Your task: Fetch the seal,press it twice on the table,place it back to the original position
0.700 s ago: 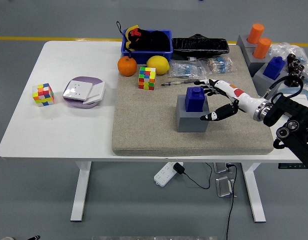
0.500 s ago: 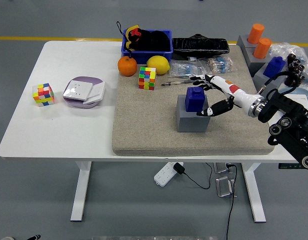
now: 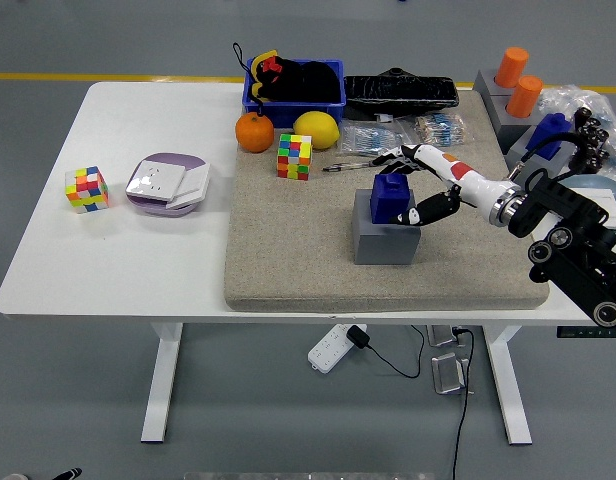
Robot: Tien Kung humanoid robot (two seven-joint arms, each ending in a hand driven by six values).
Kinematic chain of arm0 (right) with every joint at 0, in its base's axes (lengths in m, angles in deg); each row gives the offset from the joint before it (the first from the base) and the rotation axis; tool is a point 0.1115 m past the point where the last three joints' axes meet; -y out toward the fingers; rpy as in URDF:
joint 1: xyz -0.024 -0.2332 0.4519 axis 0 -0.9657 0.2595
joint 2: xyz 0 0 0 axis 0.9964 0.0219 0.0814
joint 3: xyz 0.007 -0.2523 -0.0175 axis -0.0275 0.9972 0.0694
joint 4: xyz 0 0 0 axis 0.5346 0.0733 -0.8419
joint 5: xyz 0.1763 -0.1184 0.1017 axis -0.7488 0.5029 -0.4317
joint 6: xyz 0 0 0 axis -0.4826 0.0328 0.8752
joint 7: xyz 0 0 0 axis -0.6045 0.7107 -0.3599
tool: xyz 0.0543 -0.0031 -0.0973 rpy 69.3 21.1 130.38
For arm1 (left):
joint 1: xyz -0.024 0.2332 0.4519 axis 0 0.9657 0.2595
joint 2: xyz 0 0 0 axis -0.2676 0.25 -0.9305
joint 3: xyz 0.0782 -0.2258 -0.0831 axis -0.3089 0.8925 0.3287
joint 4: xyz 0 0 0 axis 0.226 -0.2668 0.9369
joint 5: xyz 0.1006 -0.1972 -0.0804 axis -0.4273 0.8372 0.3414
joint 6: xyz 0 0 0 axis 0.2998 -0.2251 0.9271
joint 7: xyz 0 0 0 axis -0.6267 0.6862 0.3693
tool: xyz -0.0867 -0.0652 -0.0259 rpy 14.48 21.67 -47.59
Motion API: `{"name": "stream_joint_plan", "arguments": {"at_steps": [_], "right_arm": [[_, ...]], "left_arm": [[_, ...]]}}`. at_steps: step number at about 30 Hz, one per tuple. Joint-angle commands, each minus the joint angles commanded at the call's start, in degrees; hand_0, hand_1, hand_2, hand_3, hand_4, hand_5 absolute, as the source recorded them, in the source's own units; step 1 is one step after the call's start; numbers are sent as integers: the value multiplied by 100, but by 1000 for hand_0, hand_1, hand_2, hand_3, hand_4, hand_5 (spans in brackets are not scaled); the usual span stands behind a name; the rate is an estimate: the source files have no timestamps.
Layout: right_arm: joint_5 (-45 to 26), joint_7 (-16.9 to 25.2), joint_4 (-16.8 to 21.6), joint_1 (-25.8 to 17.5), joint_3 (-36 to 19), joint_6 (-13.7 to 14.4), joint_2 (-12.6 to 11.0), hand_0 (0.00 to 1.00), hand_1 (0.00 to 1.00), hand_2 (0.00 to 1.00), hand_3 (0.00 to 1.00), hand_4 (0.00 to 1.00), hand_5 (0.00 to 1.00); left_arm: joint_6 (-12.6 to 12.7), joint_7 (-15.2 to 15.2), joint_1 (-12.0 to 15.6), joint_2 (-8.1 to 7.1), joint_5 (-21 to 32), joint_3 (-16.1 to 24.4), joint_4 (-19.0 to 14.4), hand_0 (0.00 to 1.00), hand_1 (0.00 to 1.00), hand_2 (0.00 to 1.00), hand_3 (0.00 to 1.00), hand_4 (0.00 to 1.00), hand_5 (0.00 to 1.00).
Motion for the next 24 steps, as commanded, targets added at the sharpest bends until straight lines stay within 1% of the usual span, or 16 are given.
{"name": "stream_joint_plan", "arguments": {"at_steps": [10, 11, 16, 17, 22, 23, 24], "right_arm": [[-96, 36, -233, 90, 178, 21, 26, 766, 684, 680, 750, 928, 2], [-107, 41, -248, 94, 188, 27, 31, 749, 683, 679, 748, 904, 2], [-195, 79, -292, 97, 232, 76, 45, 749, 683, 679, 748, 904, 2], [-209, 86, -293, 97, 238, 85, 44, 700, 649, 663, 741, 868, 2], [-269, 120, -306, 101, 266, 137, 35, 700, 649, 663, 741, 868, 2], [-269, 123, -307, 102, 271, 142, 33, 607, 557, 571, 674, 817, 2], [-271, 125, -308, 102, 276, 147, 33, 607, 557, 571, 674, 817, 2]], "left_arm": [[-3, 4, -17, 5, -13, -9, -6, 816, 809, 782, 818, 722, 425], [-3, 4, -17, 6, -12, -11, -6, 816, 809, 782, 819, 723, 424], [-6, 3, -14, 11, -3, -19, -4, 816, 809, 782, 819, 723, 424], [-8, 3, -13, 10, -1, -22, -5, 816, 809, 782, 819, 724, 424], [-12, 3, -17, 11, 10, -38, -1, 816, 809, 782, 819, 724, 424], [-13, 4, -19, 12, 9, -36, -2, 816, 809, 782, 819, 724, 423], [-14, 4, -19, 12, 8, -36, -3, 816, 809, 782, 819, 724, 423]]}}
